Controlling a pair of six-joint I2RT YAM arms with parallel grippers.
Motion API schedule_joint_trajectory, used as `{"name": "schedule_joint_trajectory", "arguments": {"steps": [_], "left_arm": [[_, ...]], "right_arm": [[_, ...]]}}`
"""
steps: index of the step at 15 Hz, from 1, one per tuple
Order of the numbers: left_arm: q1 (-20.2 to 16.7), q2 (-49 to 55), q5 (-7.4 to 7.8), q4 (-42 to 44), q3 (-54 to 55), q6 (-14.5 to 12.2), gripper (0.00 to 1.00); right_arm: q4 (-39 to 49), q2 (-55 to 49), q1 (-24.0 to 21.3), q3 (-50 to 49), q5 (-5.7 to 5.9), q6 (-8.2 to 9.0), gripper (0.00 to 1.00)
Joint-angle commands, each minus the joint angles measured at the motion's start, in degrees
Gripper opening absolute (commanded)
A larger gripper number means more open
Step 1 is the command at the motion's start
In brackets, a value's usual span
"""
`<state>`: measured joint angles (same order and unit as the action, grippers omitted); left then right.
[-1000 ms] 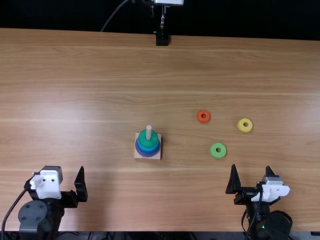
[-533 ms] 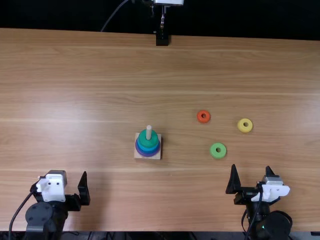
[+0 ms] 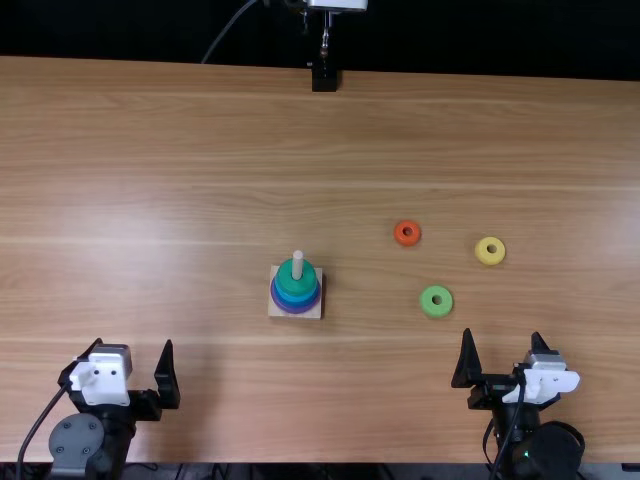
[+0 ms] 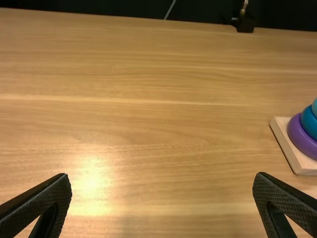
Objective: Build the Hanoi tower: stack the rings onto the peg from bottom to top in this color order: purple, dark blue, light blue, dark green, light green, yellow, orange.
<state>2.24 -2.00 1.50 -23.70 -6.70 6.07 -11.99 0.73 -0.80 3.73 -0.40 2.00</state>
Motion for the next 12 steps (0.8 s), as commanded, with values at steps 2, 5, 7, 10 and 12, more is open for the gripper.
{"name": "schedule_joint_trajectory", "arguments": {"steps": [2, 5, 7, 10, 12], "left_arm": [[-0.3, 2.0, 0.51, -1.8, 6.7, -0.7, 1.0], [-0.3, 2.0, 0.82, -1.9, 6.7, -0.7, 1.0], [-0.7, 2.0, 2.83, -2.0, 6.7, -0.9, 1.0], [-0.7, 2.0, 3.99, -2.0, 6.7, -5.5, 1.0], [-0.7, 2.0, 3.25, -2.1, 6.7, -6.0, 1.0]], "right_arm": [[-3.9, -0.7, -0.3, -2.8, 0.51, 0.11, 1.0], [-3.9, -0.7, -0.3, -2.8, 0.51, 0.0, 1.0], [-3.8, -0.7, -0.3, -2.8, 0.51, 0.11, 1.0], [-3.9, -0.7, -0.3, -2.8, 0.51, 0.0, 1.0], [-3.9, -0.7, -0.3, -2.8, 0.51, 0.0, 1.0]]}}
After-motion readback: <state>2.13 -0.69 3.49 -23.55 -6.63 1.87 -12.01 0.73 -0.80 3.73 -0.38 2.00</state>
